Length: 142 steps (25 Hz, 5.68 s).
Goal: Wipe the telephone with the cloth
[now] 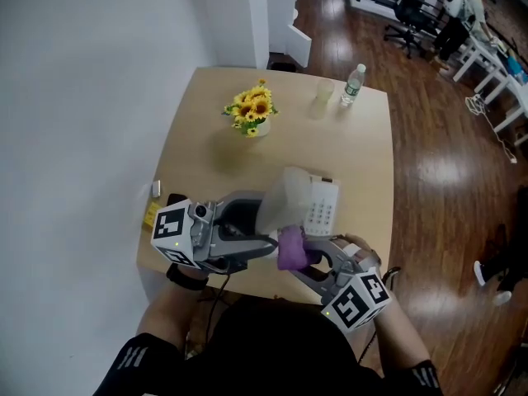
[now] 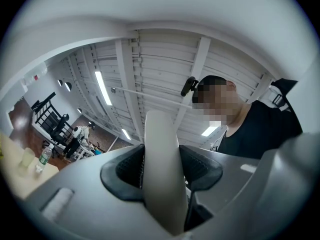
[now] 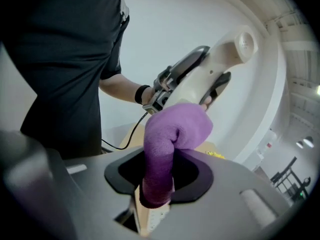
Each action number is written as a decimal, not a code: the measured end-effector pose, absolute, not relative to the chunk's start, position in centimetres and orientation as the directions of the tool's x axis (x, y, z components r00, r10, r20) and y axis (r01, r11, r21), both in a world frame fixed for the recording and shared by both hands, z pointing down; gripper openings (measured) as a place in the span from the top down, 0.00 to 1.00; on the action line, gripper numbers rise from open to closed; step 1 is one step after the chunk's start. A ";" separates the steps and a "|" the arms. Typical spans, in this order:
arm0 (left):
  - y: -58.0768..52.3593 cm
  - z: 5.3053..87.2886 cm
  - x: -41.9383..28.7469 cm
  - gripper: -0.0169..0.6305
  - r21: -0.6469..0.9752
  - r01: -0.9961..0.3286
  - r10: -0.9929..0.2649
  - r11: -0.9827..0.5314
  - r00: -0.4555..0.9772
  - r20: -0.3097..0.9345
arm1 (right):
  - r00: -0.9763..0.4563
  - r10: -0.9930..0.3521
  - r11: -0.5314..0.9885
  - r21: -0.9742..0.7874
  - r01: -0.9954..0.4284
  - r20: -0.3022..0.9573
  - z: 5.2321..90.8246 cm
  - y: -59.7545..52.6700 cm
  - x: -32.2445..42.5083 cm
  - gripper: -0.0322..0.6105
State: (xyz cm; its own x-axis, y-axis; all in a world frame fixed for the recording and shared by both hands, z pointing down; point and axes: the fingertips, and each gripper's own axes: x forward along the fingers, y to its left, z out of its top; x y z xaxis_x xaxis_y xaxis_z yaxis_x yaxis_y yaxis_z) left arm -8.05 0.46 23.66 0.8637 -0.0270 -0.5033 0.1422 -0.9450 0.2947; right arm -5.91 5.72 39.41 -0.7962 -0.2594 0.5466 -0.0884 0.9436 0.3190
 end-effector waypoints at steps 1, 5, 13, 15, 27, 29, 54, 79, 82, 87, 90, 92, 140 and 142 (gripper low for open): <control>0.2 24.1 -7.9 0.66 0.303 0.122 -0.042 -0.945 0.874 -0.483 | -0.796 -0.269 0.946 0.302 -0.114 0.543 40.0 4.9 -5.4 0.75; -1.3 27.5 -7.2 0.66 0.351 0.001 -0.132 -0.936 0.926 -0.353 | -0.737 -0.362 0.932 0.252 -0.262 0.571 44.7 -0.3 -2.4 0.75; -3.3 34.9 -5.3 0.66 0.427 -0.215 -0.273 -0.878 0.959 -0.077 | -0.645 -0.421 0.865 0.070 -0.496 0.638 54.9 -11.4 2.2 0.75; -3.5 36.2 -5.2 0.66 0.449 -0.241 -0.293 -0.860 0.955 -0.048 | -0.618 -0.411 0.852 0.041 -0.522 0.670 57.7 -13.5 2.5 0.75; -4.0 42.3 -7.4 0.66 0.558 -0.404 -0.432 -0.725 0.898 0.088 | -0.464 -0.295 0.899 0.078 -0.430 0.835 68.8 -19.4 -0.1 0.74; -4.0 42.8 -7.5 0.66 0.565 -0.420 -0.445 -0.710 0.890 0.101 | -0.451 -0.283 0.905 0.080 -0.418 0.846 69.6 -19.7 -0.5 0.74; -4.3 44.5 -7.7 0.66 0.589 -0.462 -0.478 -0.663 0.867 0.142 | -0.431 -0.171 0.985 0.136 -0.110 0.886 73.6 -3.7 -3.1 0.75; -8.3 51.8 -6.4 0.66 0.523 -0.643 -0.565 -0.559 0.757 0.327 | -0.616 -0.293 0.865 -0.071 -0.496 0.731 65.7 0.8 1.9 0.75; -9.7 54.3 -4.7 0.66 0.512 -0.684 -0.583 -0.519 0.722 0.374 | -0.594 -0.381 0.812 -0.052 -0.582 0.709 63.9 0.3 4.8 0.75; -11.6 59.2 -2.3 0.66 0.503 -0.756 -0.614 -0.420 0.644 0.456 | -0.595 -0.481 0.695 -0.134 -0.707 0.644 60.7 -0.2 9.3 0.75; -12.5 62.0 -1.6 0.66 0.454 -0.812 -0.628 -0.366 0.576 0.524 | -0.610 -0.524 0.635 -0.203 -0.745 0.595 58.7 -0.5 11.4 0.75; -13.0 63.6 -1.5 0.66 0.423 -0.845 -0.637 -0.327 0.528 0.561 | -0.618 -0.549 0.591 -0.262 -0.763 0.562 57.6 -0.7 12.5 0.75; -9.5 64.8 -0.4 0.46 0.361 -0.761 -0.481 -0.539 0.630 0.610 | -0.652 -0.551 0.563 -0.345 -0.751 0.521 56.7 -2.8 13.1 0.74; -7.9 63.2 -0.8 0.46 0.384 -0.702 -0.441 -0.599 0.690 0.574 | -0.651 -0.561 0.562 -0.343 -0.753 0.512 56.3 -2.8 12.8 0.74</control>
